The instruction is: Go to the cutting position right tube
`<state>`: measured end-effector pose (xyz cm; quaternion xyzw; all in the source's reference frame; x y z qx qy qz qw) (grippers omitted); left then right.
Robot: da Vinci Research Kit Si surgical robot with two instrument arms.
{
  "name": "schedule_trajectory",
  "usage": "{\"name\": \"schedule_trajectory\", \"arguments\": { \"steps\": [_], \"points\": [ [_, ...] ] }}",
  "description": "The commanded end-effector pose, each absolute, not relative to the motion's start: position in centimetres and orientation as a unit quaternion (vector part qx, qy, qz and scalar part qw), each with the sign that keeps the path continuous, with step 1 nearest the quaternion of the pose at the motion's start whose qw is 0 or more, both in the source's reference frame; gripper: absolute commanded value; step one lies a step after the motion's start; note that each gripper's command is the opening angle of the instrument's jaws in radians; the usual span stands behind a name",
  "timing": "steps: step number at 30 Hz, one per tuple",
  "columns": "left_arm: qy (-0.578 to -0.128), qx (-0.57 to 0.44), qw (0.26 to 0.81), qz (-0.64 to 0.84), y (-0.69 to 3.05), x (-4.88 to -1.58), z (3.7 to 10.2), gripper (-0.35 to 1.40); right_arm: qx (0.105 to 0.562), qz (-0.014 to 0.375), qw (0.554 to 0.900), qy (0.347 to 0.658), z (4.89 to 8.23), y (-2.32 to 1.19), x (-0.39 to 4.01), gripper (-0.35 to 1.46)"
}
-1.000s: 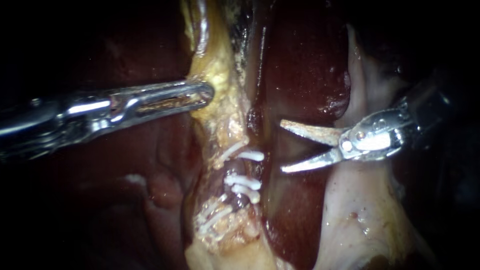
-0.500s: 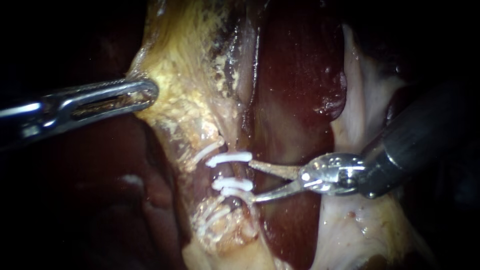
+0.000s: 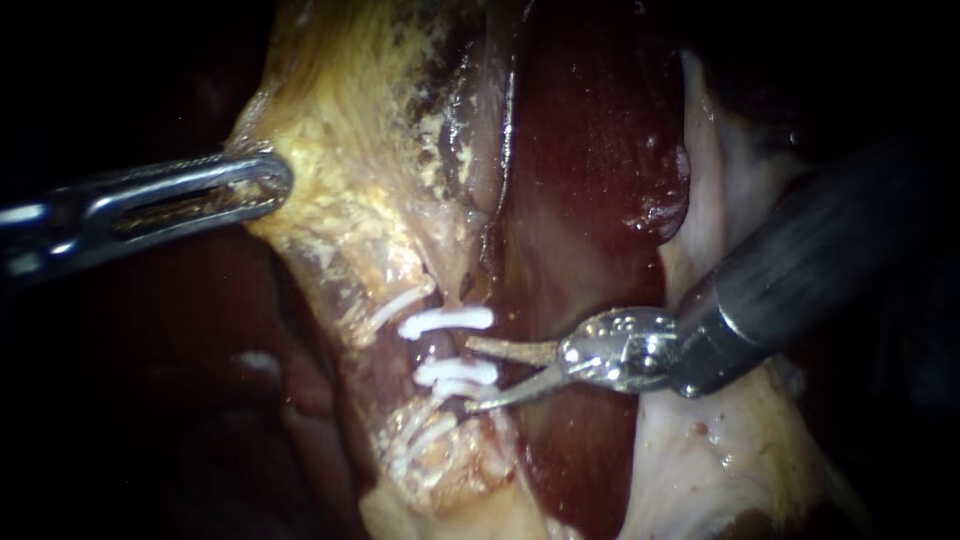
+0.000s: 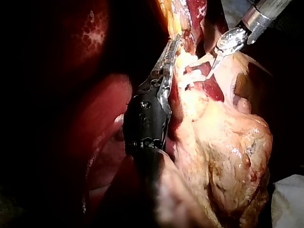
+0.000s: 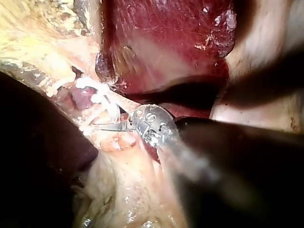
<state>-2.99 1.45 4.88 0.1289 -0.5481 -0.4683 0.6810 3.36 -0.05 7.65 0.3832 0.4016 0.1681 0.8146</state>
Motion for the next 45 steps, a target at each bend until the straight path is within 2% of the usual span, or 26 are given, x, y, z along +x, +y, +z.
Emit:
{"name": "schedule_trajectory", "arguments": {
  "steps": [1, 8, 17, 31, 45],
  "points": [
    [-0.548, 0.129, 0.681, -0.468, 1.45, -2.98, 4.88, -0.35, 0.381, 0.169, 0.816, 0.401, 7.67, -0.04, 3.35, 1.34],
    [-0.548, 0.126, 0.682, -0.467, 1.43, -2.99, 4.84, -0.35, 0.378, 0.172, 0.817, 0.401, 7.76, 0.03, 3.36, 1.32],
    [-0.548, 0.126, 0.682, -0.467, 1.43, -2.99, 4.84, -0.35, 0.379, 0.177, 0.811, 0.409, 7.87, 0.11, 3.64, 1.3],
    [-0.548, 0.126, 0.682, -0.467, 1.43, -3.01, 4.86, -0.35, 0.41, 0.141, 0.793, 0.428, 7.88, -0.02, 3.84, 1.27],
    [-0.548, 0.125, 0.682, -0.467, 1.43, -3.01, 4.89, -0.35, 0.409, 0.134, 0.787, 0.442, 7.87, -0.03, 3.96, 1.27]
  ]
}}
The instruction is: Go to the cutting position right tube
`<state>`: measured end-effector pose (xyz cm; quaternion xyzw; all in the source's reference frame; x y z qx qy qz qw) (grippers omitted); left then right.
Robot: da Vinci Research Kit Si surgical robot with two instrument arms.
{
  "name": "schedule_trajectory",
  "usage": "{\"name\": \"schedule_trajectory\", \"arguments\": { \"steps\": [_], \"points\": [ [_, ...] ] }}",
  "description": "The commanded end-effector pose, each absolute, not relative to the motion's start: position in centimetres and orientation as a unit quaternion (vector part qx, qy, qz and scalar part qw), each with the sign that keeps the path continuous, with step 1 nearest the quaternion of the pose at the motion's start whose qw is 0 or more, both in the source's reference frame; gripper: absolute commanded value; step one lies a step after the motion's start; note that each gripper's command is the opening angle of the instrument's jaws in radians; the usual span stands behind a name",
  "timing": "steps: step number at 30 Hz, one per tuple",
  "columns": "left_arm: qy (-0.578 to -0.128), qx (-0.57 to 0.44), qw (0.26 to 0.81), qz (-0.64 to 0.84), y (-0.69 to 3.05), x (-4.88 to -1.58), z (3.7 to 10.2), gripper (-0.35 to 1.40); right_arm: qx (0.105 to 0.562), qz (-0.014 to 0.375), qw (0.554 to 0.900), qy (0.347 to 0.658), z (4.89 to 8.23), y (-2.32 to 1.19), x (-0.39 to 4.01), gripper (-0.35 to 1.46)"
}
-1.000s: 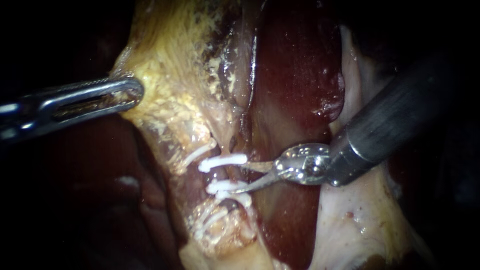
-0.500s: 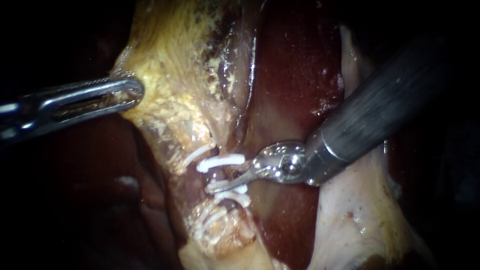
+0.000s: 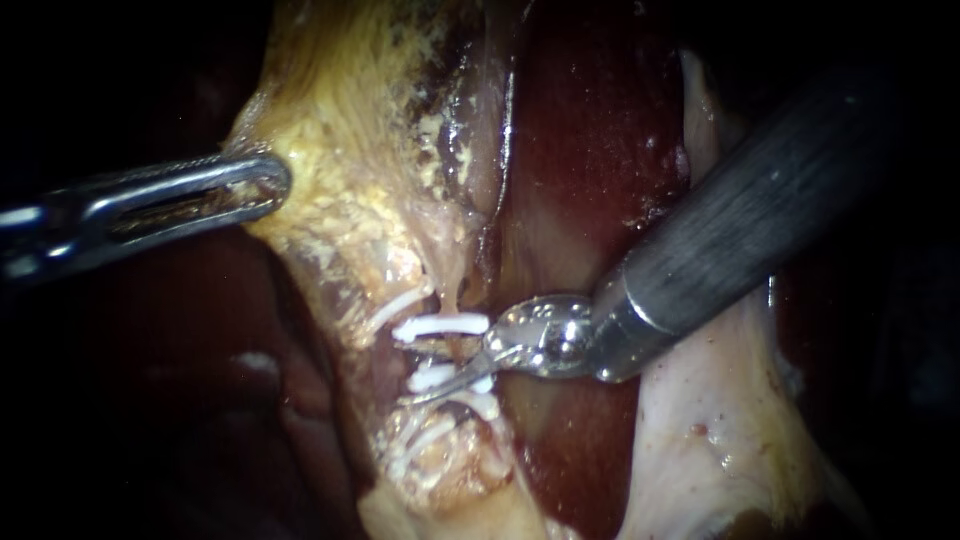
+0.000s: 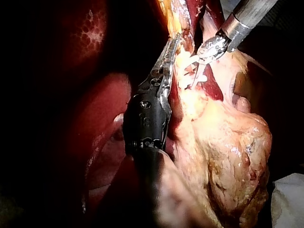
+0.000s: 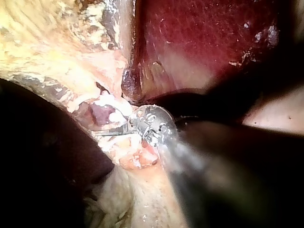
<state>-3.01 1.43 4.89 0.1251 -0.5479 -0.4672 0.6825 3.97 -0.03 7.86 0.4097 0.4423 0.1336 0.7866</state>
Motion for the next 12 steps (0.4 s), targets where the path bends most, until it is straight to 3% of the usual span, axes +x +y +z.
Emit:
{"name": "schedule_trajectory", "arguments": {
  "steps": [1, 12],
  "points": [
    [-0.548, 0.125, 0.682, -0.467, 1.43, -3.01, 4.89, -0.35, 0.409, 0.134, 0.787, 0.442, 7.87, -0.03, 3.96, 1.27],
    [-0.548, 0.125, 0.682, -0.467, 1.44, -3.0, 4.92, -0.35, 0.407, 0.136, 0.788, 0.442, 7.87, -0.02, 3.96, 1.27]
  ]
}}
